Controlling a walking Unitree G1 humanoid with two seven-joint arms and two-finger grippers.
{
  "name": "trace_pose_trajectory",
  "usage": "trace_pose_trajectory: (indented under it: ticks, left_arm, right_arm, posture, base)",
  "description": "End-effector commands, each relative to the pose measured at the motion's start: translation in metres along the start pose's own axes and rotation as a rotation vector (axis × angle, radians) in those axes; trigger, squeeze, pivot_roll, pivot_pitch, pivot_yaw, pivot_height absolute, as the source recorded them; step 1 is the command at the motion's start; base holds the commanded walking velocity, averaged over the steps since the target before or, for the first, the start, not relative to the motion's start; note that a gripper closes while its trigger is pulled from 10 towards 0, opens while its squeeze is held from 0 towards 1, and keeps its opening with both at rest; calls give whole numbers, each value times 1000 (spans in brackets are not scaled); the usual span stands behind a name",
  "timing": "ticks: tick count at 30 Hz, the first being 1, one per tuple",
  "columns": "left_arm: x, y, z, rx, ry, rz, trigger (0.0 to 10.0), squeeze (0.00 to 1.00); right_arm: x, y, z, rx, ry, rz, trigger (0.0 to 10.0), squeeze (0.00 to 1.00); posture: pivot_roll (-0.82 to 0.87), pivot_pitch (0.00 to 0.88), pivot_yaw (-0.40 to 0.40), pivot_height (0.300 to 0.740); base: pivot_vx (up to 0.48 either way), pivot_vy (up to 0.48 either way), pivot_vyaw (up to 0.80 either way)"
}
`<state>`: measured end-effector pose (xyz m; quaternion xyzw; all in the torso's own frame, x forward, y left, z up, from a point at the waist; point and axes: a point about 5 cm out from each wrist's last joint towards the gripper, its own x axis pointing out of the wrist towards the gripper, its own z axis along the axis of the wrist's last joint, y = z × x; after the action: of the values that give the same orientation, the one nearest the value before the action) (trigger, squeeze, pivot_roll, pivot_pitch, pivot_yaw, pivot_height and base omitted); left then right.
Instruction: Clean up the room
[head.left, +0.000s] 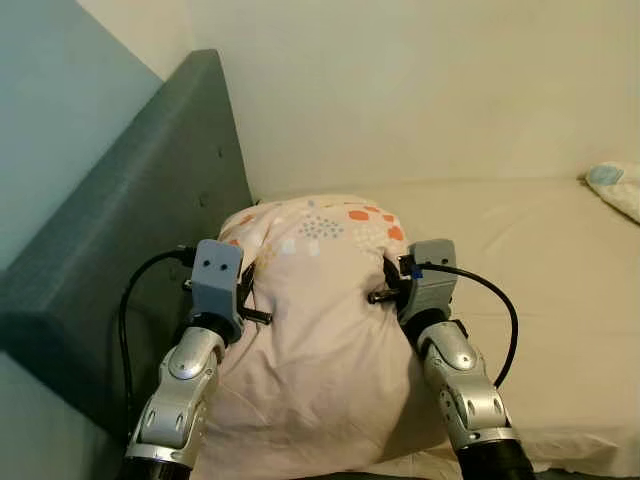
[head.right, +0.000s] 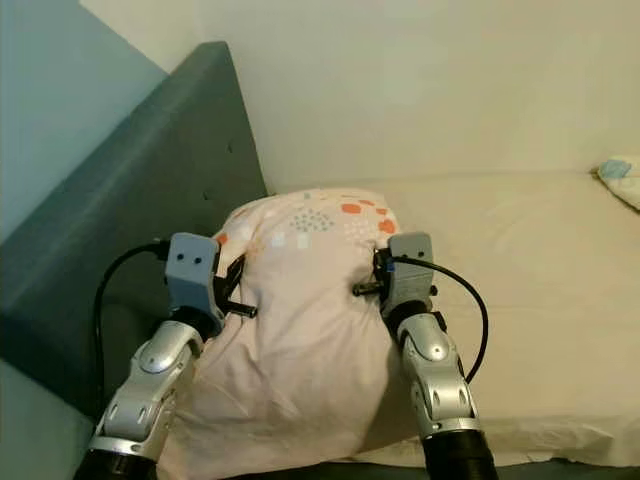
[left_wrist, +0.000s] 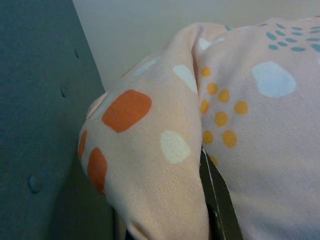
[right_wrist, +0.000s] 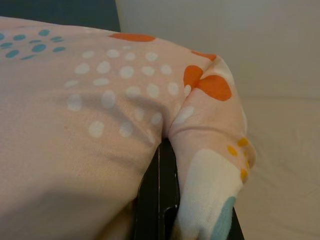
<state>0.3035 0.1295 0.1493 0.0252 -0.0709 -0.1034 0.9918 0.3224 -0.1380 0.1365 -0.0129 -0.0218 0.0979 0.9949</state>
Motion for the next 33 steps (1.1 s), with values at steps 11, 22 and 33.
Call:
trace_pose_trajectory:
  ticks: [11,22,33]
  left_arm:
    - [1,-2,5,23,-26,-22,10000,0]
    - [1,0,5,11,-32,-14,10000,0]
    - [1,0,6,27,-36,-16,10000,0]
  right_arm:
    - [1,5,6,18,-41,9,10000,0]
    - [2,6,5,20,-44,11,10000,0]
    - [2,9,5,5,-37,27,10000,0]
  posture:
    - [-69,88,64,740]
    - [-71,79,67,740]
    - [-68,83,68,740]
  base:
    - [0,0,0]
    - [0,0,0]
    - [0,-61,80]
